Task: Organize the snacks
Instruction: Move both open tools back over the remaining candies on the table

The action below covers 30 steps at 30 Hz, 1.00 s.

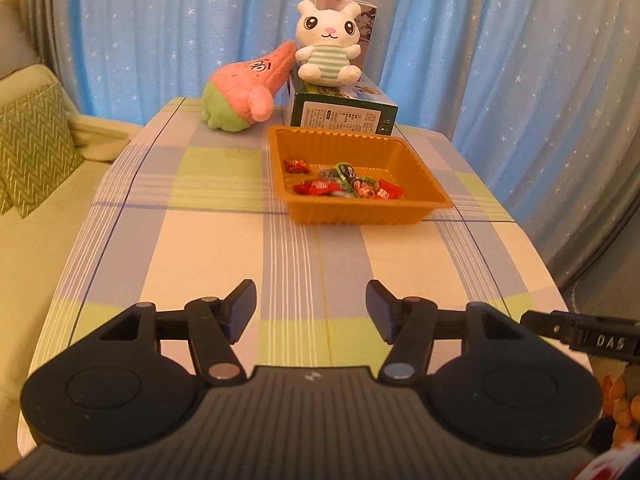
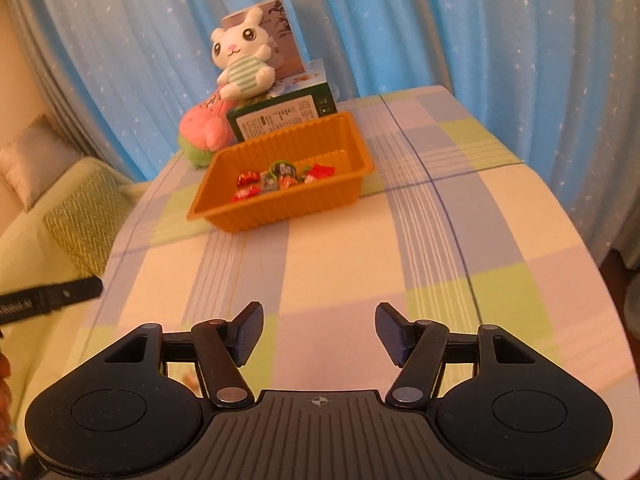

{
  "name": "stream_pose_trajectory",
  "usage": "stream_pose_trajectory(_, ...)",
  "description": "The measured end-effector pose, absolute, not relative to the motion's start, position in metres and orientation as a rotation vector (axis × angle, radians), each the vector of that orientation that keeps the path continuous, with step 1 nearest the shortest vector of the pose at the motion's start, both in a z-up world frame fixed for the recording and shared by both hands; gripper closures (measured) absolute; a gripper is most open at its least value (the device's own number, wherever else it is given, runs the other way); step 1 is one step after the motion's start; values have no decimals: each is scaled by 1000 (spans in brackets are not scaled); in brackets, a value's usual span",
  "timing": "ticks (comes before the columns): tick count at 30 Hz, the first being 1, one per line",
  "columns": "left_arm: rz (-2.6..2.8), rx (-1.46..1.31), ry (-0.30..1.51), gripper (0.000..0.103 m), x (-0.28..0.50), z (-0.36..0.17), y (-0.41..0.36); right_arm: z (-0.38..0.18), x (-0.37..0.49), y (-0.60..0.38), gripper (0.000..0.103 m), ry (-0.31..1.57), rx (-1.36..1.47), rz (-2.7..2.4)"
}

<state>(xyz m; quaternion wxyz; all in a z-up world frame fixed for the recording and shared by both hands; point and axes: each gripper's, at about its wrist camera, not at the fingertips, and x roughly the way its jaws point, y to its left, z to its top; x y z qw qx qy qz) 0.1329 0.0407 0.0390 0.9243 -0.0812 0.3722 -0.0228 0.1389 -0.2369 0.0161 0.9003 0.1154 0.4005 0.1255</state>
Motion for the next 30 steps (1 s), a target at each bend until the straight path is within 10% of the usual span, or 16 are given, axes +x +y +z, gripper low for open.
stream_pose_trajectory(30,-24,-122,823,36,52,6,48,-21,44,-208,40,879,129,290)
